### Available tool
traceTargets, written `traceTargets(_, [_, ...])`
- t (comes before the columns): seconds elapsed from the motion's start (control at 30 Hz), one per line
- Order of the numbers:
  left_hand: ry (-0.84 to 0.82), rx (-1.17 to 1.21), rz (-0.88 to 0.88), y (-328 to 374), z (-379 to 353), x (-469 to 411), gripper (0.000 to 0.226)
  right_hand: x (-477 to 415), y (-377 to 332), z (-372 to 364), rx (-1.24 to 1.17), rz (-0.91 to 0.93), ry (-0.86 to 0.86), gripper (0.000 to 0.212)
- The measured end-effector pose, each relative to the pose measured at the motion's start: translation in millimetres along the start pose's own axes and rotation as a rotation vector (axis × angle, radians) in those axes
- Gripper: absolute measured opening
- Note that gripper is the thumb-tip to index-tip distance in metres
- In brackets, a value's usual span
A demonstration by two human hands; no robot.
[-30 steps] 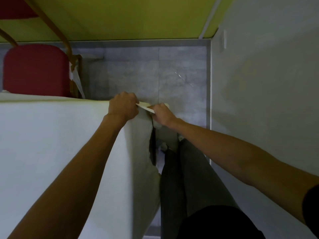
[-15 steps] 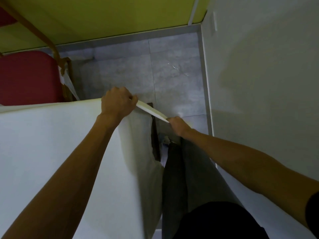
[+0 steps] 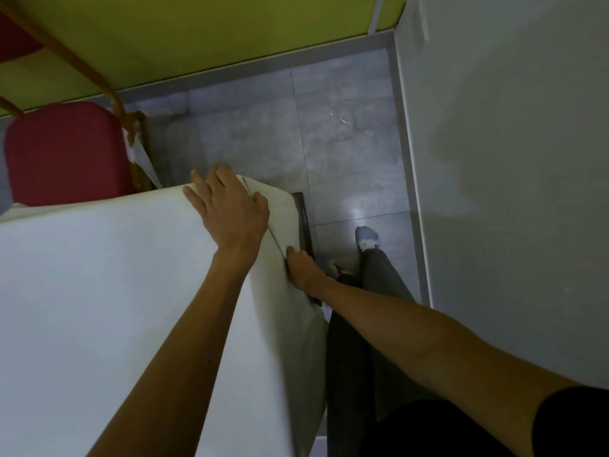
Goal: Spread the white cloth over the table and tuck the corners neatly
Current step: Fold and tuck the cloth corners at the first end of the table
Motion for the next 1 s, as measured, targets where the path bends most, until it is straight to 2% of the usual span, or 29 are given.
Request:
traceTargets(0.13, [0.034, 0.037, 0.008, 1, -4, 0, 0.058, -1, -3, -14, -0.002, 0.046, -0.155, 0.071])
traceTargets(0.23, [0.041, 0.067, 0.02, 2, -5, -1, 0.062, -9, 10, -20, 0.032, 0.002, -0.264, 0.072])
traceTargets(0.3, [0.032, 0.059, 0.029, 3, -5, -1, 0.069, -2, 12, -14, 0.097, -0.011, -0.28, 0.084])
traceTargets(0.33, [0.027, 0.048, 0.031, 3, -5, -1, 0.073, -1, 13, -10, 0.105, -0.024, -0.301, 0.086])
traceTargets(0.4, [0.009, 0.037, 0.035, 3, -5, -1, 0.078, 4, 8, 11, 0.113, -0.076, -0.32, 0.068])
traceTargets(0.43, [-0.004, 0.032, 0.042, 2, -5, -1, 0.08, 7, 2, 30, 0.136, -0.105, -0.269, 0.053])
traceTargets(0.5, [-0.037, -0.001, 0.057, 1, -5, 1, 0.084, 15, -24, 83, 0.112, -0.058, 0.021, 0.034])
traceTargets(0.57, [-0.067, -0.023, 0.085, 4, -5, 5, 0.088, 33, -71, 137, -0.068, 0.097, 0.34, 0.029])
traceTargets(0.6, [-0.065, -0.009, 0.105, 5, -4, 8, 0.088, 42, -99, 156, -0.13, 0.188, 0.384, 0.029])
traceTargets(0.63, [-0.06, 0.013, 0.121, 5, -4, 9, 0.088, 47, -129, 169, -0.184, 0.283, 0.342, 0.031])
traceTargets(0.7, [-0.052, 0.036, 0.135, 5, -5, 10, 0.087, 53, -183, 176, -0.239, 0.398, 0.099, 0.041])
traceTargets(0.77, [-0.06, 0.073, 0.152, 5, -6, 8, 0.086, 53, -213, 163, -0.187, 0.371, -0.198, 0.051])
traceTargets(0.83, [-0.07, 0.132, 0.154, 5, -5, 8, 0.084, 45, -217, 149, -0.148, 0.303, -0.403, 0.058])
traceTargets(0.9, [-0.049, 0.168, 0.147, 6, -6, 9, 0.077, 23, -207, 143, -0.036, 0.23, -0.492, 0.057])
traceTargets(1.0, [-0.045, 0.173, 0.136, 5, -11, 7, 0.065, -6, -192, 151, 0.134, 0.055, -0.482, 0.052])
Point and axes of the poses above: each hand's wrist, its own x-axis away from the middle knuckle, its own z-axis out of the back of the hand, y = z × x, the point moved 4 cm from there along -x, towards the middle knuckle, and after that the axes turned 14 degrees about -y, right-handed, at the moved point
